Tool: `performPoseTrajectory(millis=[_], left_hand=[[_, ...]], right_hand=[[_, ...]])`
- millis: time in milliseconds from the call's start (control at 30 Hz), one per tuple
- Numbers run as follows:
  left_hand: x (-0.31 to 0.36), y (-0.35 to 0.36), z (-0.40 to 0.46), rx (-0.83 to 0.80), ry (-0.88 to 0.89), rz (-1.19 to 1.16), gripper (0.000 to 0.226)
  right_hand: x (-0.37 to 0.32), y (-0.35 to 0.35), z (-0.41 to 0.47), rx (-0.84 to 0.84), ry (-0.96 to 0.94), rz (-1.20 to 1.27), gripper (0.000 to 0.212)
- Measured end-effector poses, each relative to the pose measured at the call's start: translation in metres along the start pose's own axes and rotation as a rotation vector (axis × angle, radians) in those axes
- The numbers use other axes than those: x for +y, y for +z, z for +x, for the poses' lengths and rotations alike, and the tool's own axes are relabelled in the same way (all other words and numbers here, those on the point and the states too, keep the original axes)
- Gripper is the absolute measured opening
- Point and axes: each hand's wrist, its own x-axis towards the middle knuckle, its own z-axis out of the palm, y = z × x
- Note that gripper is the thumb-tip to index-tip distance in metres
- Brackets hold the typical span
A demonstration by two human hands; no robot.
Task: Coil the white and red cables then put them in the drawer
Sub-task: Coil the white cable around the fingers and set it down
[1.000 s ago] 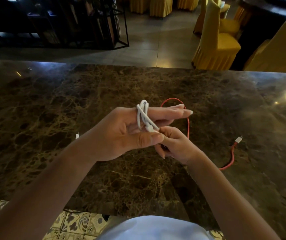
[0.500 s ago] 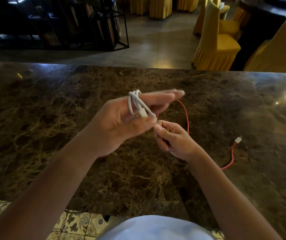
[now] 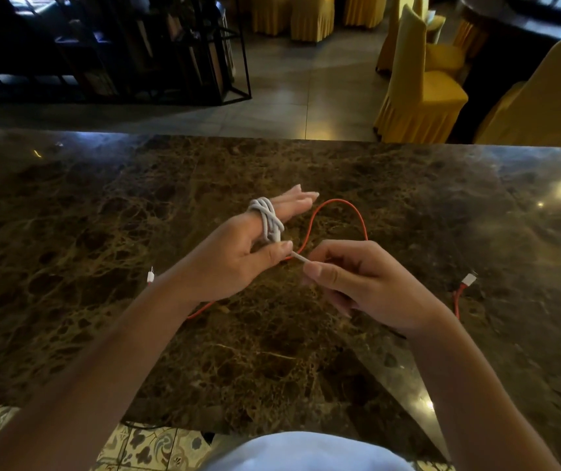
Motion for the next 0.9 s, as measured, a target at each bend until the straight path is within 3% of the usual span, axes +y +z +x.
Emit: performPoseTrajectory(millis=[367,500,633,733,833,900], left_hand=[[0.002,-0.006,-0.009,-0.204,-0.042,-0.093,0.054],[-0.004,0.0,-0.004,-0.229,-0.093,0.058,0.059],[-0.009,0.0,0.003,-0.074,-0.168,0.105,0.066],[-0.013,0.002,0.004,-0.106,-0.108,0.18,0.065],[-0.01,0.009,0.001,-0.18,-0.064,0.197,0.053],[-0.011,0.013,-0.001,-0.199,-0.142,0.19,0.024]], right_hand=[[-0.02,-0.008,0.0,-0.017,-0.037,-0.099,0.025],[-0.028,0.0,0.0,-0.145,-0.006,-0.385,0.021],[-0.036,0.012,0.007,-0.233,0.003,-0.861,0.017],[-0.047,0.016,0.01,-0.229,-0.015,-0.939,0.019],[-0.06,0.005,0.014,-0.173,-0.112,-0.964,0.018],[-0.067,-0.005,0.016,-0.173,-0.119,-0.993,0.017]])
